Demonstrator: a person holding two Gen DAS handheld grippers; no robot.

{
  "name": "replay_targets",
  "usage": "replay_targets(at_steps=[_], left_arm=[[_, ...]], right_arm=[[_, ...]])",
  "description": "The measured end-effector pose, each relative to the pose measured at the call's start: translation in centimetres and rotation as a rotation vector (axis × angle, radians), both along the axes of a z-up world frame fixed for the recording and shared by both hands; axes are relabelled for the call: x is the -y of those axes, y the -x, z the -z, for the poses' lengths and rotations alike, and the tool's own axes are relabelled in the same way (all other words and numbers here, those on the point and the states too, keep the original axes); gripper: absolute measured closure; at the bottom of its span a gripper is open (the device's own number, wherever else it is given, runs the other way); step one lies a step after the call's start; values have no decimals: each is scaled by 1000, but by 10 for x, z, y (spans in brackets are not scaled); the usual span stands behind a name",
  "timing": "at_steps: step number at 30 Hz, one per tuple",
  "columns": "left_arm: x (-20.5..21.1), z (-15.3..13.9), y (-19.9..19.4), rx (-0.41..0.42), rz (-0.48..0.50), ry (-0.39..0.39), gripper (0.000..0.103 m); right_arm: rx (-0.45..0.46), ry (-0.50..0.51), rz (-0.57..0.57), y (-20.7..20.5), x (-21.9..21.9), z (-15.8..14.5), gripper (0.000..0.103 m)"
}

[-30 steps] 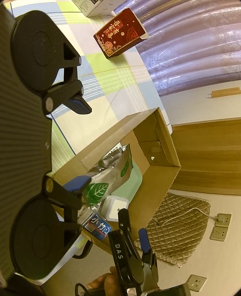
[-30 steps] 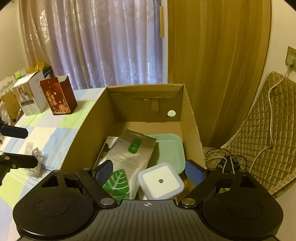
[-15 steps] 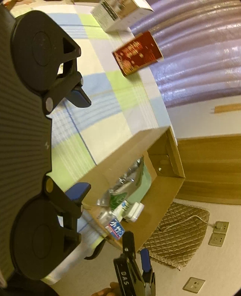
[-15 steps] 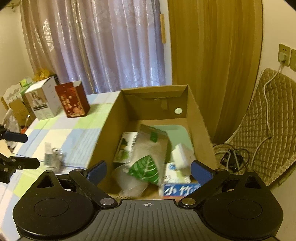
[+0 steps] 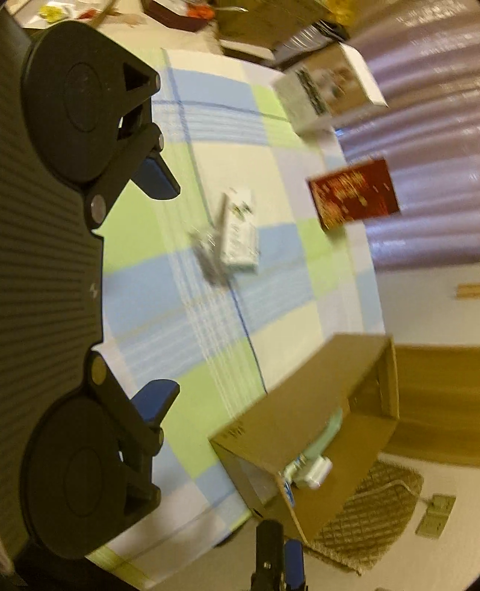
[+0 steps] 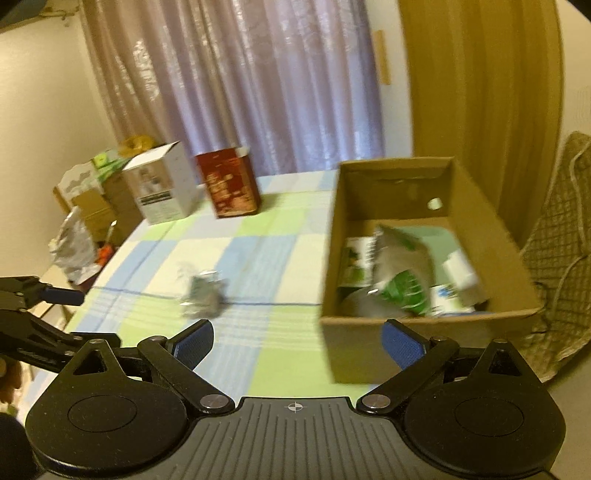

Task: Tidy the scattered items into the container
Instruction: 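Move both tools back to the clear rack and white ointment box on the table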

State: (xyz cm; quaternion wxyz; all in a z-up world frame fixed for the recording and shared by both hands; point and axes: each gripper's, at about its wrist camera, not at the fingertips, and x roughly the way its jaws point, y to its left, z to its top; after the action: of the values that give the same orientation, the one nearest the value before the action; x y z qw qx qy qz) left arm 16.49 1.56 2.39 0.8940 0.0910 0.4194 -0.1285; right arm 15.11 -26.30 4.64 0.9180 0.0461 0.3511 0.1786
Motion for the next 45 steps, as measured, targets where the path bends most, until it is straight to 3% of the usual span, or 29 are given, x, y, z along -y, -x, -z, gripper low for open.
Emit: replay_targets(at_steps=[10,20,27,31,35,36,38,42,45], left_arm=[[-59,16,0,-22,-111,-22,1],[-93,57,-32,-39,-202,-22,1],[-103,84,-55,-28,-247,-15,1],[-98,97,-60,-7,-235,-90,1],[-97,103,-63,3,-230,-94,1],[-98,104,-64,1,-237,-88,1],[-99,107,-67,-3,-250,-73,1],[-105,109,-75,5,-258,-75,1],[-109,109,-78,5,-268,-54,1]], right_arm=[[-23,33,-124,-11,-71,13,1],[-65,80,-225,-62,-127,57,1],[-28,172,-321,-97,-166,76,1],[10,247,-394,-113,-190,85,2],[68,347,-484,-124,-213,96,2],[79,363,-501,-125,-218,98,3],[96,405,-536,-129,-228,104,25],[121,481,-588,-133,-241,117,26],[140,545,-628,-133,-248,126,39]])
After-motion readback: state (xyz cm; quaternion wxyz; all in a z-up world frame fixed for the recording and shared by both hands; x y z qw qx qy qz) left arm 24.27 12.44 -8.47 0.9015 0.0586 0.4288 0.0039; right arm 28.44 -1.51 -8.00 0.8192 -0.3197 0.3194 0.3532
